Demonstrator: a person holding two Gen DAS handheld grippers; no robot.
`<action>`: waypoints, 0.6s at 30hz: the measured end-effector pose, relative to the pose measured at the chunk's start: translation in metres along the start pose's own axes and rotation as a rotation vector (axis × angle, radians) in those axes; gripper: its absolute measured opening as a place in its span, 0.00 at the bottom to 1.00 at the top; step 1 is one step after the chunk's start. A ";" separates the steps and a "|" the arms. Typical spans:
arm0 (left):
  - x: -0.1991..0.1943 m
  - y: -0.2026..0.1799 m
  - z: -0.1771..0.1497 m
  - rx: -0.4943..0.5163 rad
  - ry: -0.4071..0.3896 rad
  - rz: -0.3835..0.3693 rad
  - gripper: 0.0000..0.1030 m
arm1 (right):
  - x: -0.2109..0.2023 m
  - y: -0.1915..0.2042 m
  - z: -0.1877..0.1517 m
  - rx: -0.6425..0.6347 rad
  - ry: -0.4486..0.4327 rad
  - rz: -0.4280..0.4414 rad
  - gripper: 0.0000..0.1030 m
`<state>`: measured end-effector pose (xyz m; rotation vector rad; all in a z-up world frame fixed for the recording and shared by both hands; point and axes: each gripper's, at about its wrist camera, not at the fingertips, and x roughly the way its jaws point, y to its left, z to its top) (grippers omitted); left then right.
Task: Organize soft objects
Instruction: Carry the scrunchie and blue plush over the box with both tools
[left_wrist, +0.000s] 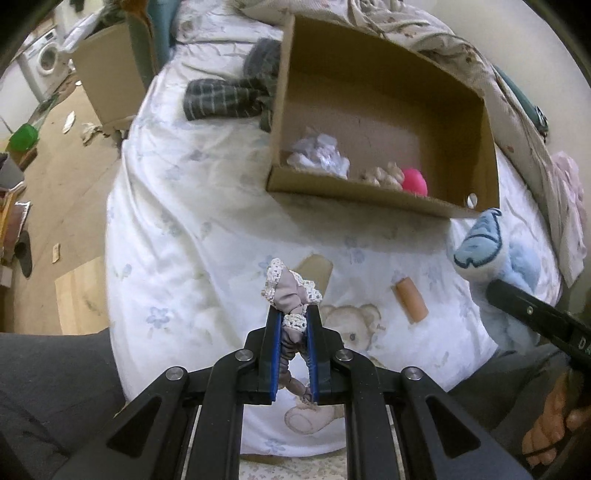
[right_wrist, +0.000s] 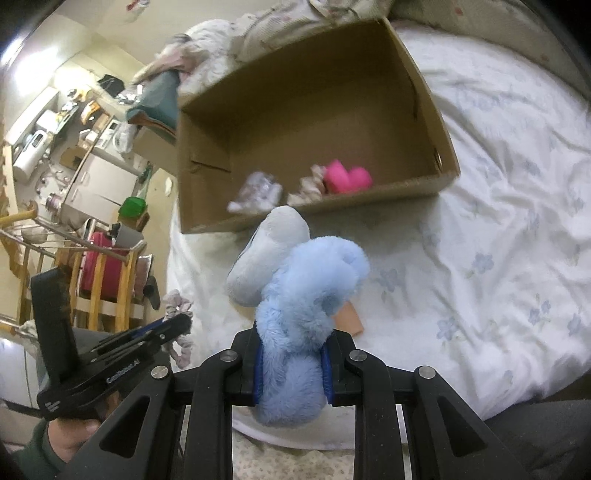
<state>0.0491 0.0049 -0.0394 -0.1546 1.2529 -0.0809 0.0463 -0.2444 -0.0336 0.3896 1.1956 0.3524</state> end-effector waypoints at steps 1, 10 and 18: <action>-0.005 0.001 0.003 -0.010 -0.010 0.001 0.11 | -0.003 0.002 0.001 -0.004 -0.006 0.002 0.24; -0.057 -0.014 0.043 0.022 -0.149 0.027 0.11 | -0.042 0.023 0.033 -0.031 -0.103 0.048 0.24; -0.063 -0.037 0.083 0.065 -0.179 0.020 0.11 | -0.057 0.020 0.069 -0.044 -0.160 0.026 0.24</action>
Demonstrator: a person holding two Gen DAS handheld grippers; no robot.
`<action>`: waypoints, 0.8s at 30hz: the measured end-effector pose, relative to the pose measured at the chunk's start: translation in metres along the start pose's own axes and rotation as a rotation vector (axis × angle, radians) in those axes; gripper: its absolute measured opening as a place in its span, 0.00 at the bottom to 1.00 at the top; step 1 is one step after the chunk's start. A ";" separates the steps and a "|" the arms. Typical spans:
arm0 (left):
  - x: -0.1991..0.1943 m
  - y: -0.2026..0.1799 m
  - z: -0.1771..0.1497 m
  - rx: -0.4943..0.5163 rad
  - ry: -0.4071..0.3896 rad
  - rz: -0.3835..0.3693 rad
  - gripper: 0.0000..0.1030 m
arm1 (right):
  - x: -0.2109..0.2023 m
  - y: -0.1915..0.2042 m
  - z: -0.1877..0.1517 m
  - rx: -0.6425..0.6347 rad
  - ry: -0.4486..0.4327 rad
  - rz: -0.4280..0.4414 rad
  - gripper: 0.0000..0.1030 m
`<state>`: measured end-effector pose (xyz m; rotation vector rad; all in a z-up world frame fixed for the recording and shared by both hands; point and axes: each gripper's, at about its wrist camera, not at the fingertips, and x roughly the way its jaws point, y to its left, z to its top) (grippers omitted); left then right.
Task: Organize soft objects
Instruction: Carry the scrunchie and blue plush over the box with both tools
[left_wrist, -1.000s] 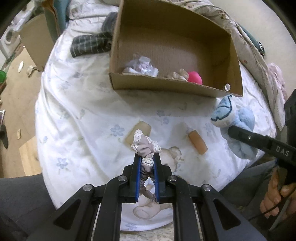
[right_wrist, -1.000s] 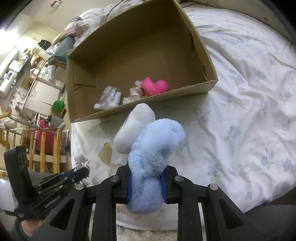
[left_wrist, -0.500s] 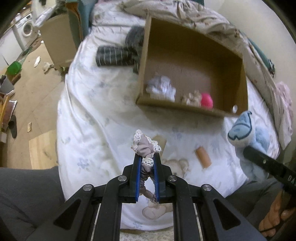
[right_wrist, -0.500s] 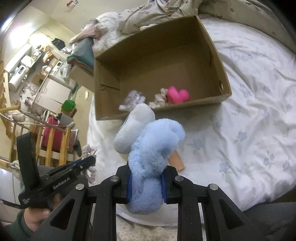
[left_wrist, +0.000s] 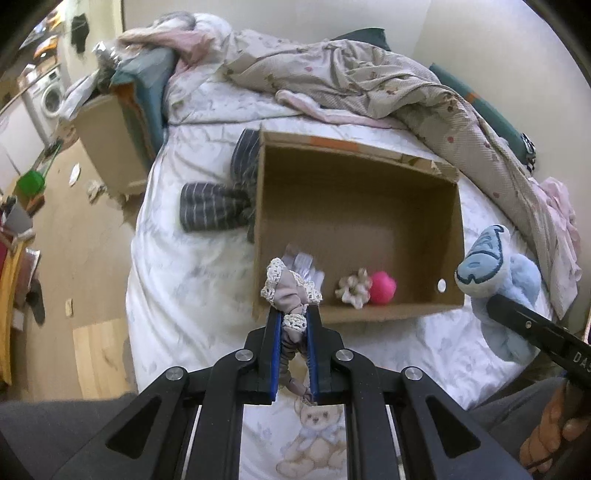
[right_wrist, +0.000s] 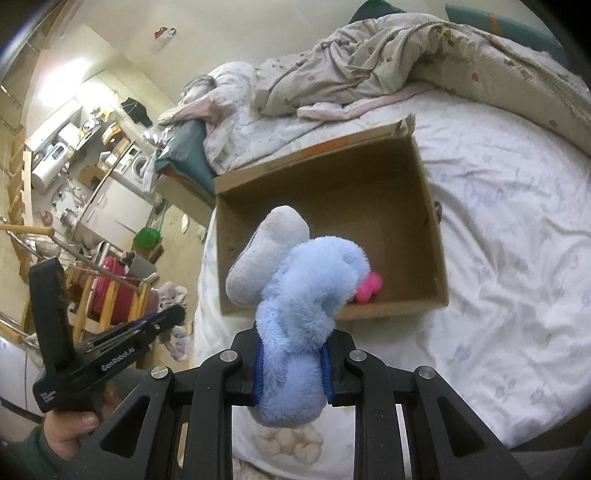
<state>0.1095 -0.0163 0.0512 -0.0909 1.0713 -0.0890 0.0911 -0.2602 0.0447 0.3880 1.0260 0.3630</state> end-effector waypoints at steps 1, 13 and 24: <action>0.002 -0.003 0.005 0.009 -0.005 0.001 0.11 | 0.001 -0.002 0.003 0.002 -0.001 -0.003 0.24; 0.038 -0.016 0.040 0.049 -0.001 0.010 0.11 | 0.030 -0.036 0.034 0.039 0.003 -0.055 0.24; 0.084 -0.016 0.052 0.051 0.002 -0.010 0.11 | 0.066 -0.050 0.043 0.043 0.001 -0.056 0.24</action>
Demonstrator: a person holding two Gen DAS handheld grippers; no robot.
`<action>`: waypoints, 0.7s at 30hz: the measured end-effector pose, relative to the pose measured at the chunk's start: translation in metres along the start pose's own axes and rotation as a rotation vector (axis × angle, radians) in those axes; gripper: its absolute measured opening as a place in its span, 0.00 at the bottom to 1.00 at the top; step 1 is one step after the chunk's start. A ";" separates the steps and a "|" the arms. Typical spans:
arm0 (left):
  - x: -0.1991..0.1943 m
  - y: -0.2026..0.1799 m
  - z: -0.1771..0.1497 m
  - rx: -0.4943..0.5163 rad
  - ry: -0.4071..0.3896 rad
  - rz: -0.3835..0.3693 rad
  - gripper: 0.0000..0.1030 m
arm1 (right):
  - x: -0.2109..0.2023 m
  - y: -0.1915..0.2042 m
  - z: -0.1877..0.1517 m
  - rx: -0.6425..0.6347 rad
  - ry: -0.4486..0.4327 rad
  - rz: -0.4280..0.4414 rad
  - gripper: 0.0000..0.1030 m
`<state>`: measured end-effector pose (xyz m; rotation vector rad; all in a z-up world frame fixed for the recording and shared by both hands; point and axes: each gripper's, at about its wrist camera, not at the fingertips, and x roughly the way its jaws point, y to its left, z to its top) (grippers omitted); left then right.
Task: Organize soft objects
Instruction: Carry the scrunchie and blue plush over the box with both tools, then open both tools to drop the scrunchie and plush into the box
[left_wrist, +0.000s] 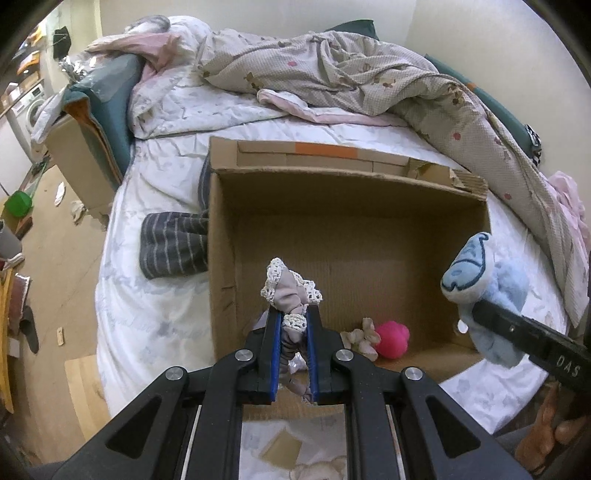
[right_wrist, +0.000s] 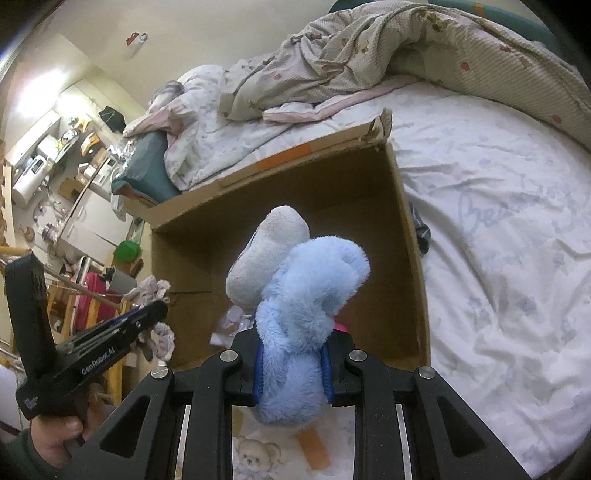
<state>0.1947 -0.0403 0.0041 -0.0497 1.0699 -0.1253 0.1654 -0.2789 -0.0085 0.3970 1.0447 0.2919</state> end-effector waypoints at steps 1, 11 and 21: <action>0.006 0.001 0.000 -0.008 0.004 -0.005 0.11 | 0.004 -0.001 -0.001 0.001 0.007 -0.003 0.24; 0.029 -0.002 -0.004 -0.016 0.017 -0.009 0.11 | 0.032 -0.009 -0.007 -0.002 0.050 -0.046 0.25; 0.036 -0.005 -0.006 -0.007 0.017 0.011 0.11 | 0.045 -0.008 -0.006 0.016 0.056 -0.104 0.28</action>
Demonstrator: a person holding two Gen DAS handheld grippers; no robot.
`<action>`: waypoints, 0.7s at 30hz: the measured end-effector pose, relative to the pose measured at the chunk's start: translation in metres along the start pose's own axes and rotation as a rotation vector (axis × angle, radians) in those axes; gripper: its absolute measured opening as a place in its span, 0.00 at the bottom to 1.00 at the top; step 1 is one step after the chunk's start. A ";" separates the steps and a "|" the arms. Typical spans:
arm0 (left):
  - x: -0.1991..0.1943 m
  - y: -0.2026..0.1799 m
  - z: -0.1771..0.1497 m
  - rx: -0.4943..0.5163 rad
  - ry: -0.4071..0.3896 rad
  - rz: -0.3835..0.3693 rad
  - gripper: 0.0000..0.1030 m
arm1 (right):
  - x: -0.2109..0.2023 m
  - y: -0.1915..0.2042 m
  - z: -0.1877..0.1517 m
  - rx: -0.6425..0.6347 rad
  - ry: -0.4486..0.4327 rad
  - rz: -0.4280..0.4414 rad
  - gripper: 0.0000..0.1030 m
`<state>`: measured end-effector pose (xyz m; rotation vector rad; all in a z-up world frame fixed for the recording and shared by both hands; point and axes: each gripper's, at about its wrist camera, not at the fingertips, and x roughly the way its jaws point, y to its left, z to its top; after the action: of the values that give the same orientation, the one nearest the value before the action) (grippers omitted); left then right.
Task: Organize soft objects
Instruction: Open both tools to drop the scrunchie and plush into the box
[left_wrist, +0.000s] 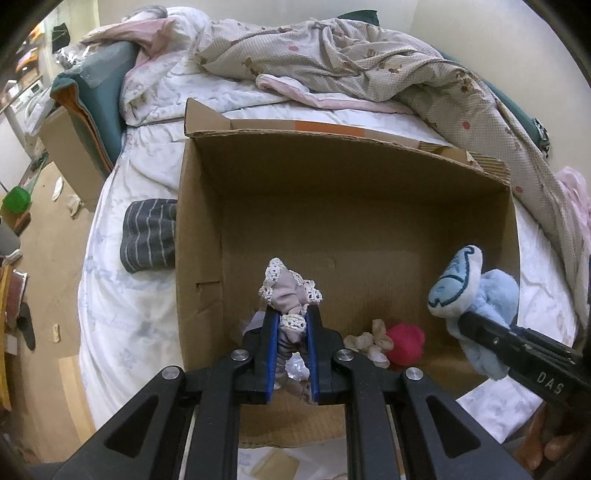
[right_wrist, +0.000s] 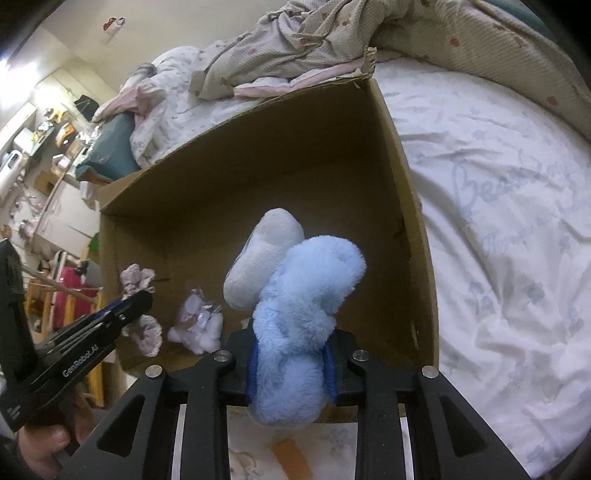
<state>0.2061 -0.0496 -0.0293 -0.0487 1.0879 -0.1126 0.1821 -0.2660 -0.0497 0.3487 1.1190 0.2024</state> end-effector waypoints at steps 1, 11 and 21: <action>0.001 0.000 -0.001 -0.002 0.001 -0.002 0.11 | 0.001 0.003 0.000 -0.013 0.003 -0.004 0.28; 0.003 -0.002 -0.001 0.011 0.009 -0.006 0.16 | -0.002 0.004 0.003 -0.012 -0.027 0.000 0.62; -0.010 -0.003 0.002 0.008 -0.049 -0.002 0.60 | -0.025 0.003 0.008 0.003 -0.140 0.021 0.96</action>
<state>0.2035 -0.0513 -0.0195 -0.0453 1.0381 -0.1167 0.1788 -0.2726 -0.0243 0.3718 0.9781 0.1924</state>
